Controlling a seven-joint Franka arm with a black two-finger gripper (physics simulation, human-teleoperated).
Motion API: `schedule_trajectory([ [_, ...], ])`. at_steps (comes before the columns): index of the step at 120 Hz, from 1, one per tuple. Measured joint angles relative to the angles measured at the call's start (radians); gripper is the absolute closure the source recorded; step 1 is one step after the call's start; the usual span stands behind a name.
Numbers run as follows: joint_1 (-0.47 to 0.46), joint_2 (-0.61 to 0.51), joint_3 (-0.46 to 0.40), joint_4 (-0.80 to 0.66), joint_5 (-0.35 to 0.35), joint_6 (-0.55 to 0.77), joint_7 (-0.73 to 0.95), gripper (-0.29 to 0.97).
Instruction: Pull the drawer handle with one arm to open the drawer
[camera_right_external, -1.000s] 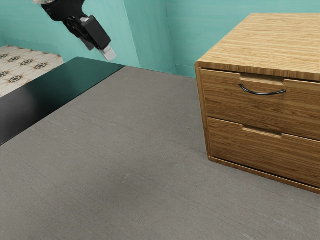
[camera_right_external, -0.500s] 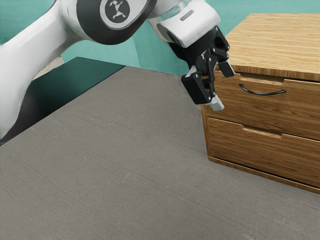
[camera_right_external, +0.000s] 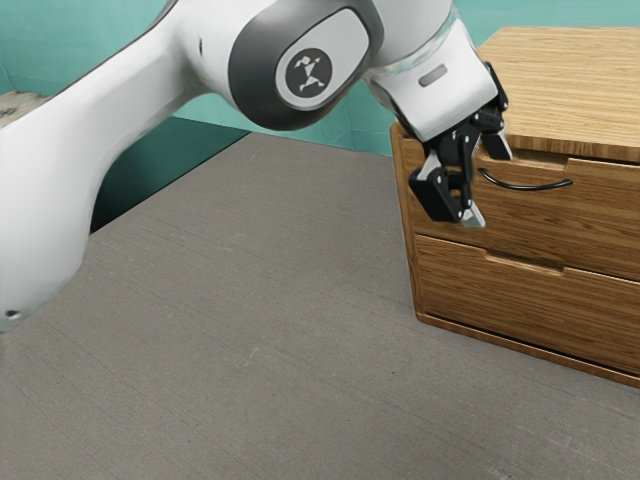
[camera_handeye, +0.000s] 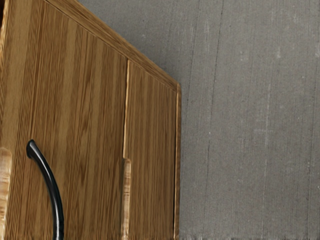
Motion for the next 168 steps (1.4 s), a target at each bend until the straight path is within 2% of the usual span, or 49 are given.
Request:
schedule_trajectory([
  [16, -0.006, 0.009, 0.004, 0.000, 0.011, 0.008, -0.032, 0.19],
  [35, -0.032, 0.039, 0.009, 0.007, 0.021, 0.014, -0.082, 0.25],
  [75, -0.032, 0.066, 0.037, 0.010, 0.082, 0.045, -0.149, 0.29],
  [120, -0.031, 0.114, 0.037, 0.045, 0.089, 0.136, -0.150, 0.30],
  [168, -0.031, 0.128, 0.038, 0.044, 0.090, 0.164, -0.135, 0.36],
])
